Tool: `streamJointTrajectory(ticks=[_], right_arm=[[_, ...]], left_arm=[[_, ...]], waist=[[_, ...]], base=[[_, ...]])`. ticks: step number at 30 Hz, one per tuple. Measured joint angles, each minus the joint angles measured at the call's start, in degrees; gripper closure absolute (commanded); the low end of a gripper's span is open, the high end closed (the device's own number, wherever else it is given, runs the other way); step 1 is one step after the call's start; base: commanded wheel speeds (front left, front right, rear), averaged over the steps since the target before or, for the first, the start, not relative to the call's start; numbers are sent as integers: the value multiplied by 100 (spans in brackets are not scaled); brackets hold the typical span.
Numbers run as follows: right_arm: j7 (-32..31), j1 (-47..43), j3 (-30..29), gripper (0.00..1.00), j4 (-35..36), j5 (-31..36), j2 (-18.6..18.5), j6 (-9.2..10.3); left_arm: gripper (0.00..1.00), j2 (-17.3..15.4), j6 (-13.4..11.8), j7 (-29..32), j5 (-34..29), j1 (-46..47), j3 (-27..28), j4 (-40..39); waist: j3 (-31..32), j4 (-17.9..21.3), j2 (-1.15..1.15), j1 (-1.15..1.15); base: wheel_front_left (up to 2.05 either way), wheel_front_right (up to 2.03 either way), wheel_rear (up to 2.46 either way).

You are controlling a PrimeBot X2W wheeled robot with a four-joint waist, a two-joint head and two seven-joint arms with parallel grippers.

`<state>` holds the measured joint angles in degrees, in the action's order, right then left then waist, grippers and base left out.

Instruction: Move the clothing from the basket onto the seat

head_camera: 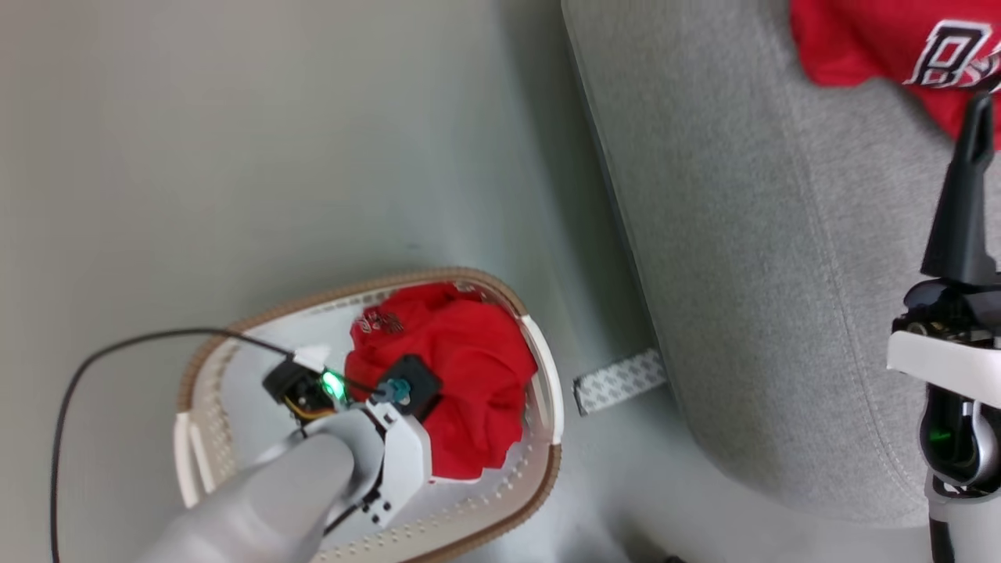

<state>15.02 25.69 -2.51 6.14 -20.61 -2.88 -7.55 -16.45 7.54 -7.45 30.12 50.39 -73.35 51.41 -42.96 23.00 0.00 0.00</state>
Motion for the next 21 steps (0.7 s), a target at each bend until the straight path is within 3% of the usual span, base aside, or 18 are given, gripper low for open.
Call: streamJointTrajectory(ticks=[10, 21], right_arm=[[0, -182, 2, 0, -245, 349, 7, 0], [1, -536, 115, 0, -722, 397, -1, 0]], left_arm=[[100, 376, 0, -667, 636, -365, 82, 89], [100, 563, -55, -762, 792, -866, 716, -720]], waist=[[977, -349, 0, -1], [2221, -903, 0, -1]], base=[[0, 0, 0], [0, 0, 0]])
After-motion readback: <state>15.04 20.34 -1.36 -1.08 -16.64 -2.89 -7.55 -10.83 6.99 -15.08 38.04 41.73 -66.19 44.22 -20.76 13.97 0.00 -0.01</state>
